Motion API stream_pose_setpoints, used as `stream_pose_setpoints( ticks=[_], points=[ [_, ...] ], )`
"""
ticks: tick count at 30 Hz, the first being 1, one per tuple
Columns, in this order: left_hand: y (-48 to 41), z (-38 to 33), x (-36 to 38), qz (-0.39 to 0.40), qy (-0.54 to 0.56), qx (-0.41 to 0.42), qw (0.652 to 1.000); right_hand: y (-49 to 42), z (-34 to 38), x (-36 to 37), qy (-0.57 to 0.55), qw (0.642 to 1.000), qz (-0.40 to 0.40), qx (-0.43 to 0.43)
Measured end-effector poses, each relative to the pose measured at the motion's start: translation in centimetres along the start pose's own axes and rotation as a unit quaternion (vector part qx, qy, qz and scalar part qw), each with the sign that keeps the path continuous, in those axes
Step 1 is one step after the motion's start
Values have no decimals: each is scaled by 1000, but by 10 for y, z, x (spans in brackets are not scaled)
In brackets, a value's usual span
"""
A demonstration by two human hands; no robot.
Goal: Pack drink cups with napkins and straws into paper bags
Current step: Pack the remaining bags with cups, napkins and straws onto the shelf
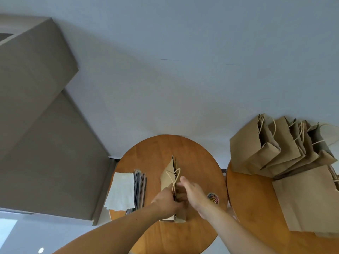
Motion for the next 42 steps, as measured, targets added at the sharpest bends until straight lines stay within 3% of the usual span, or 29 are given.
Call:
stream_pose_setpoints(
  ticks=[3, 6, 10, 13, 15, 18, 25, 30, 32, 34, 37, 42],
  points=[
    [-4, -1, -5, -77, -127, -30, 988, 2, 0, -3, 3, 999, 44, -24],
    [-9, -2, -6, -70, -196, -32, 978, -6, 4, -15, 117, 988, 40, -92],
    [-11, -6, -19, -60, -309, 7, 949, -11, 22, -34, 308, 918, -62, -241],
    [-11, -8, -32, -58, -389, 45, 919, -8, 36, -38, 407, 834, -88, -363],
    [-12, -11, -39, -53, -419, 72, 904, -10, 36, -39, 470, 796, -70, -376],
    [-15, -13, -43, -39, -428, 106, 897, -12, 34, -41, 517, 772, -66, -363],
    [-11, -7, -40, -181, -317, 108, 925, -13, 32, -50, 475, 799, -102, -355],
    [-14, -2, -38, -193, -306, 117, 925, -16, 27, -56, 437, 822, -73, -357],
    [-16, -2, -42, -192, -295, 108, 930, -14, 29, -72, 389, 832, -106, -382],
    [-20, -1, -45, -187, -288, 102, 934, -14, 27, -99, 342, 838, -190, -380],
    [-24, 0, -48, -187, -278, 100, 937, -27, 1, -139, 333, 859, -260, -290],
    [-31, 11, -47, -184, -255, 82, 946, -69, -84, -169, 423, 886, -177, -69]
  ],
)
Point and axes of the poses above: each hand's wrist, its own y-axis away from the middle knuckle, its own x-axis out of the palm, z = x × y, the point moved 5 cm from there along -y, towards the middle knuckle, and after that the axes turned 7 degrees about -y, right-handed, at the moved point
